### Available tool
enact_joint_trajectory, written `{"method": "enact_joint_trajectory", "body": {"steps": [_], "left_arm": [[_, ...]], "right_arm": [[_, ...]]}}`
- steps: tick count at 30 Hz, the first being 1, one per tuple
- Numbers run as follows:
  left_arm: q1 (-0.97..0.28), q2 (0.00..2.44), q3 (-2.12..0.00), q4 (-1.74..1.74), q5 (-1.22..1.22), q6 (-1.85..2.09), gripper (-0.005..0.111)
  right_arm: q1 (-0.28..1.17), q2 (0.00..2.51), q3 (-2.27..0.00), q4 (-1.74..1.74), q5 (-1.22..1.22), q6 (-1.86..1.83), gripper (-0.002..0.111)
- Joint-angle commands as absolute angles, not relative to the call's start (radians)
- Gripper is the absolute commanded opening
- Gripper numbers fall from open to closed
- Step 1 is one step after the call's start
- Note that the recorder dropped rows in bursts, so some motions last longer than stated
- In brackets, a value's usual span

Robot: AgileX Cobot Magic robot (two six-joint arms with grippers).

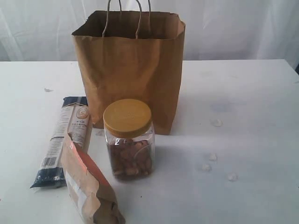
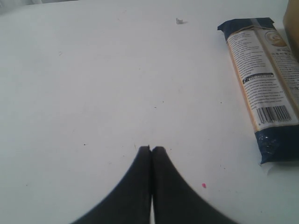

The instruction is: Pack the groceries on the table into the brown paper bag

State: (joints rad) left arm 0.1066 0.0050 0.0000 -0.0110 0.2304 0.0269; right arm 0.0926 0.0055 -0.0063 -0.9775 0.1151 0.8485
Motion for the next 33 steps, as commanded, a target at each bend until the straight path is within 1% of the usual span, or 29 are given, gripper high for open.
{"method": "enact_joint_trajectory", "body": {"steps": [1,2,5,7,24,28,31,33], "left_arm": [[0.103,0.0,0.0,-0.016,0.232,0.026,0.0],[0.103,0.0,0.0,-0.016,0.232,0.026,0.0],[0.103,0.0,0.0,-0.016,0.232,0.026,0.0],[0.103,0.0,0.0,-0.016,0.232,0.026,0.0],[0.103,0.0,0.0,-0.016,0.232,0.026,0.0],[0.103,0.0,0.0,0.048,0.232,0.15,0.0],[0.103,0.0,0.0,0.055,0.232,0.167,0.0],[0.103,0.0,0.0,0.103,0.195,0.24,0.0]], "right_arm": [[0.077,0.0,0.0,-0.82,0.119,0.742,0.0],[0.077,0.0,0.0,-0.701,0.144,0.647,0.0],[0.077,0.0,0.0,-0.238,0.23,0.177,0.0],[0.077,0.0,0.0,-0.067,0.317,0.009,0.0],[0.077,0.0,0.0,-0.071,0.313,-0.023,0.0],[0.078,0.0,0.0,-0.071,0.313,-0.023,0.0],[0.078,0.0,0.0,-0.071,0.313,-0.023,0.0],[0.078,0.0,0.0,-0.071,0.313,-0.023,0.0]]}}
